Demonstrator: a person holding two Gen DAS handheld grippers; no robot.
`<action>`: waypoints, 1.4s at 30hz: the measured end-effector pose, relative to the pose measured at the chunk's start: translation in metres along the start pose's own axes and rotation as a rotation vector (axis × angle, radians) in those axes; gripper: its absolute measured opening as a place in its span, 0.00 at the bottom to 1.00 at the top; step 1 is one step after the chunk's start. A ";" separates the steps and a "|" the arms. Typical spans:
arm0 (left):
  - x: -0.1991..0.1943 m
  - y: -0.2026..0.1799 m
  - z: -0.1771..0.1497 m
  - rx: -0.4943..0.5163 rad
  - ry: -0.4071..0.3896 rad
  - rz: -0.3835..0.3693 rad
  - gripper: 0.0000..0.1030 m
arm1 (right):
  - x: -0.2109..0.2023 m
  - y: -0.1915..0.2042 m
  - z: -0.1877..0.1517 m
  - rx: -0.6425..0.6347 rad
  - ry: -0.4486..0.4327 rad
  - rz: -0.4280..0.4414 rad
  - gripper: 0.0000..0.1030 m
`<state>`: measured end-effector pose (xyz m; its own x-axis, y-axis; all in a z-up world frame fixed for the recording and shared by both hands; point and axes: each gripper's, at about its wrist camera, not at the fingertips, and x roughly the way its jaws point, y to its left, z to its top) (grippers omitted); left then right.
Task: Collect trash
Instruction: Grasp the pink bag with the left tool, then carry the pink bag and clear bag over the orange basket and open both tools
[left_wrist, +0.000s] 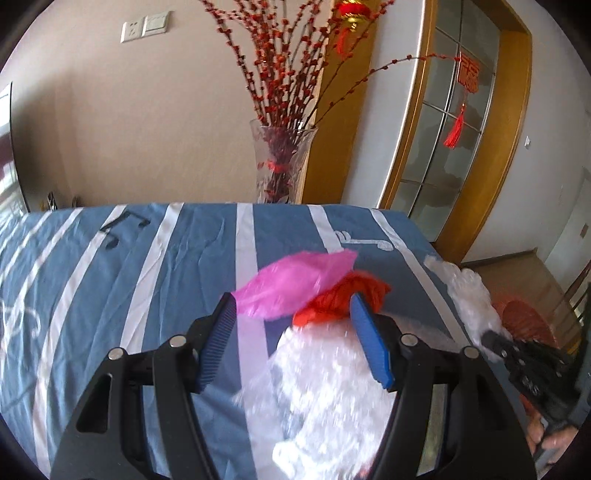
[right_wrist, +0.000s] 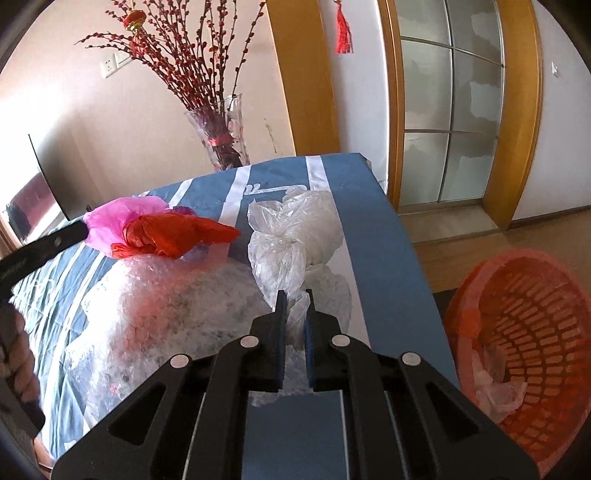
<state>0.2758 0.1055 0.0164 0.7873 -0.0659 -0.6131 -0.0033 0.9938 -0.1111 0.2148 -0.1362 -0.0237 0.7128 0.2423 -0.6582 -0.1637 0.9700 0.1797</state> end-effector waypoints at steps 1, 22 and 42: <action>0.003 -0.003 0.002 0.010 0.003 0.005 0.62 | 0.001 -0.001 -0.001 0.002 0.002 0.000 0.08; 0.007 0.008 0.022 0.046 0.009 0.035 0.07 | -0.024 -0.024 -0.007 0.054 -0.029 -0.014 0.08; -0.083 -0.056 0.038 0.045 -0.112 -0.060 0.07 | -0.100 -0.042 -0.017 0.061 -0.141 -0.034 0.08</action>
<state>0.2340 0.0585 0.1029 0.8492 -0.1179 -0.5148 0.0718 0.9915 -0.1086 0.1387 -0.2007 0.0224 0.8064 0.2001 -0.5564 -0.0995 0.9735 0.2058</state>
